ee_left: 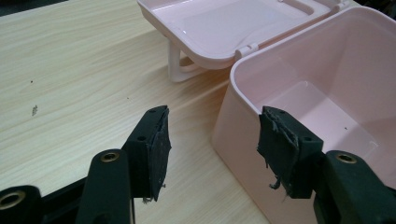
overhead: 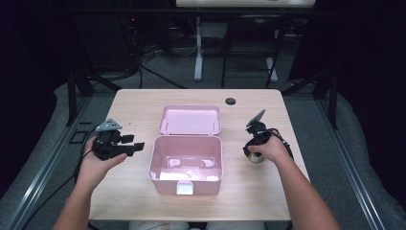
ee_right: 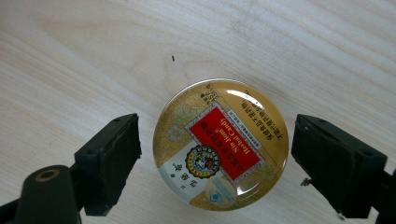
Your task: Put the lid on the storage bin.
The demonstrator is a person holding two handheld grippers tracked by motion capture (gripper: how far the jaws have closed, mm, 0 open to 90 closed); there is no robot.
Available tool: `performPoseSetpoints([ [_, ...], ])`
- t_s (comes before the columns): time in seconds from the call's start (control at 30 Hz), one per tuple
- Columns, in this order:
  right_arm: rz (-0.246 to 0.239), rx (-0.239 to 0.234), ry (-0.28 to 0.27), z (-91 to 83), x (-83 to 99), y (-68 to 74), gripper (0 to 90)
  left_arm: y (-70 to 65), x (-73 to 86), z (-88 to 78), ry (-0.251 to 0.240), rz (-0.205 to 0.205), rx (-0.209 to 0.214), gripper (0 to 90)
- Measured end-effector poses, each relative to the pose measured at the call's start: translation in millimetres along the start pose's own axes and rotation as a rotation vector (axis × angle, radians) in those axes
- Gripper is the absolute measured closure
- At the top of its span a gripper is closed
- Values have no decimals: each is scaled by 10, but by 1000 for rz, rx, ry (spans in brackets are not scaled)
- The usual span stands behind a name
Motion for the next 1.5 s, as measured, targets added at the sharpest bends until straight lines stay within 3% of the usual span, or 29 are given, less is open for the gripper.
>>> performPoseSetpoints([
  [0.5,16,-2,20,99,38,-30,190,9,6,5,1,-2,0,430],
  [0.83,-19,-5,49,90,110,8,199,14,6,5,-2,-4,-4,429],
  [1.5,-19,-18,69,165,177,47,174,29,23,23,3,-5,-4,429],
])
Point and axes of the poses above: each handheld gripper's, and its own axes: z roughly forward along the jaws, x roughly out of its underside, y roughly to its left, the point moved 10 cm from there along z, roughly forward along the jaws, and after that the axes turned 7 degrees about z, right-handed, at the moved point
